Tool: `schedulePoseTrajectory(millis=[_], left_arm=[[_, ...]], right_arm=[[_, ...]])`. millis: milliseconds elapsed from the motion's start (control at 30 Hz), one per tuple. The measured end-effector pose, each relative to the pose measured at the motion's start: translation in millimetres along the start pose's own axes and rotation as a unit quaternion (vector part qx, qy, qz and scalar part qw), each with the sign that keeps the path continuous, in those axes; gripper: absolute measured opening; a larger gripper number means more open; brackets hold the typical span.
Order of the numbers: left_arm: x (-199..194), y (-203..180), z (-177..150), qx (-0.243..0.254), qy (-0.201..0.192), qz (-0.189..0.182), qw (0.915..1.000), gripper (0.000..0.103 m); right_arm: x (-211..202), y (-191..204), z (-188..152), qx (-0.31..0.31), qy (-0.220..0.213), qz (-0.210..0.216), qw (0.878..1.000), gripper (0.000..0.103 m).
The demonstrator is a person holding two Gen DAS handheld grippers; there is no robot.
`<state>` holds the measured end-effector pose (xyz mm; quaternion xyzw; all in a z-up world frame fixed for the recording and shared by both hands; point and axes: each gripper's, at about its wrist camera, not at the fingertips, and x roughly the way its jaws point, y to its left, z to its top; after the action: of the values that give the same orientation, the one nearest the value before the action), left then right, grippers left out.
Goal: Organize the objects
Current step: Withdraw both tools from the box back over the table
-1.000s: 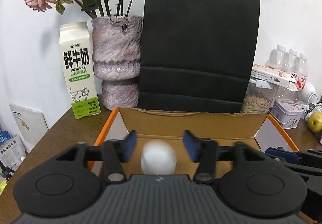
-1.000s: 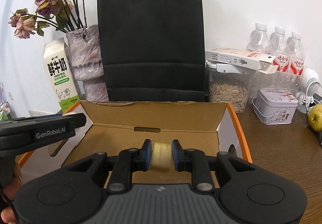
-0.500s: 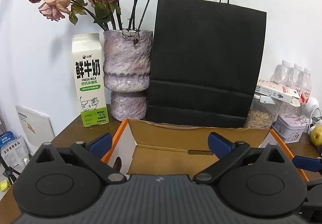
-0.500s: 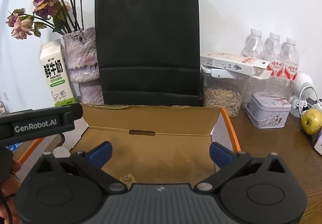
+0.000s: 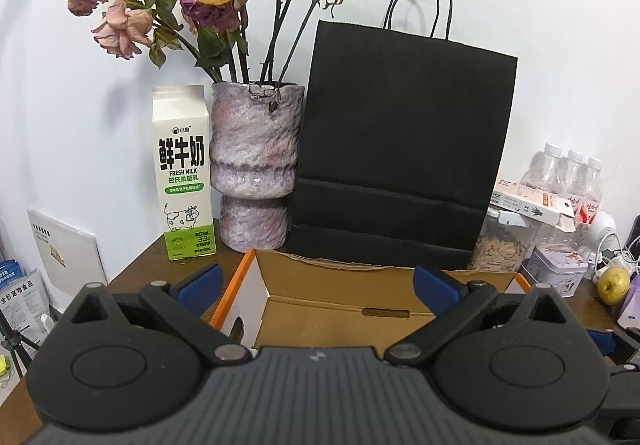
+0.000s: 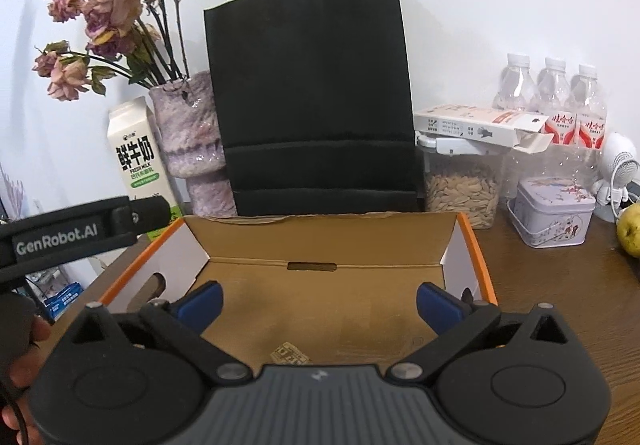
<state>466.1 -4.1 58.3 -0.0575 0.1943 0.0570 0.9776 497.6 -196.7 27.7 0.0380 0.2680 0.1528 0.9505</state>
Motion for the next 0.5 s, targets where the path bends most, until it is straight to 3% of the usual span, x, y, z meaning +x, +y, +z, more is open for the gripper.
schedulePoseTrajectory(millis=[500], left_arm=[[-42.8,4.2,-2.1,-0.007,-0.014,-0.015,0.9998,0.103]], right_arm=[[-44.7,11.3,-1.5,-0.016,-0.032,0.013,0.999,0.103]])
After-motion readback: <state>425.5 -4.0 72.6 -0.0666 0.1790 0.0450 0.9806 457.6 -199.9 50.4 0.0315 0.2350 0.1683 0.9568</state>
